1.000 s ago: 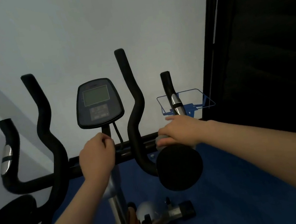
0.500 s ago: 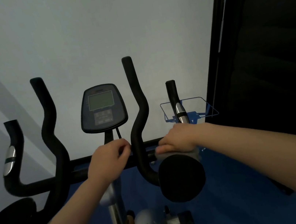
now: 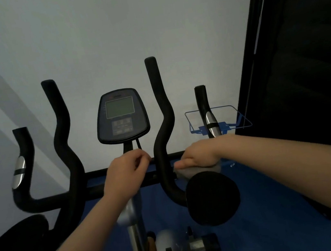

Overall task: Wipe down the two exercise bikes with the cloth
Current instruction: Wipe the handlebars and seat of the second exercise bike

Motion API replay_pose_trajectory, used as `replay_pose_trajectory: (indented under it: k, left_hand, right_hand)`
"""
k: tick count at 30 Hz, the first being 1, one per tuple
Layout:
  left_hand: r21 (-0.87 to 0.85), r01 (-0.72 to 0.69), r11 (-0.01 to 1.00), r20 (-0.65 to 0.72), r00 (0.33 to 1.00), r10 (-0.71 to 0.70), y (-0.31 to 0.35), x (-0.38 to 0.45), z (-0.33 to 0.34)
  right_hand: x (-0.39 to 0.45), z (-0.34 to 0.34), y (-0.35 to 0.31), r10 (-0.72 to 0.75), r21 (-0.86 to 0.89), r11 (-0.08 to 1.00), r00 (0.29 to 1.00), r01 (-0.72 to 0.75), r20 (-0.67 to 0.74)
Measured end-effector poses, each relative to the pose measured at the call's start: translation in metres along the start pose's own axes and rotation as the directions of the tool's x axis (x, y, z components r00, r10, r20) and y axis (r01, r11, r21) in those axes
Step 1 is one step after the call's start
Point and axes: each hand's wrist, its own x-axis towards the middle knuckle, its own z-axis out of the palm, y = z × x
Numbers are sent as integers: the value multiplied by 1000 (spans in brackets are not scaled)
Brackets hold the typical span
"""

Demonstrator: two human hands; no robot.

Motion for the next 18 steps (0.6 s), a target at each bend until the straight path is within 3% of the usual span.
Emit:
replay_pose_trajectory:
  k: [2,4,6,8,10,12,15,18]
  left_hand:
    - [-34,26,999,-22,999,-26,-2,0,-1]
    - [-31,26,999,-22,999,-27,-3,-3,0]
    - [-43,18,999,-33,999,-19,-4,-6,0]
    - [-69,22,997,-48,999,-26,-5,-6,0]
    - [-80,40,996,-40,998,-44,-3,-3,1]
    - [-51,53,997,-23,998,-54,-2,1,2]
    - [20,57,998,-10,998,-57,-1,3,3]
    - [70,49,996,14,999,-50,-2,-1,2]
  right_hand:
    - [9,-1,-8,-14,183,983,1000,13,4]
    - [7,4,-7,-48,184,982,998,54,-35]
    - [-7,9,3,-124,-64,991,987,118,-104]
    - [-22,11,16,-167,-340,934,977,113,-136]
    - [-31,12,23,-154,-432,898,978,81,-137]
    - [-26,8,14,-95,-339,939,989,53,-111]
    - [-2,6,-11,-96,-12,995,991,95,-90]
    - [-2,9,-7,-168,-62,985,977,161,-134]
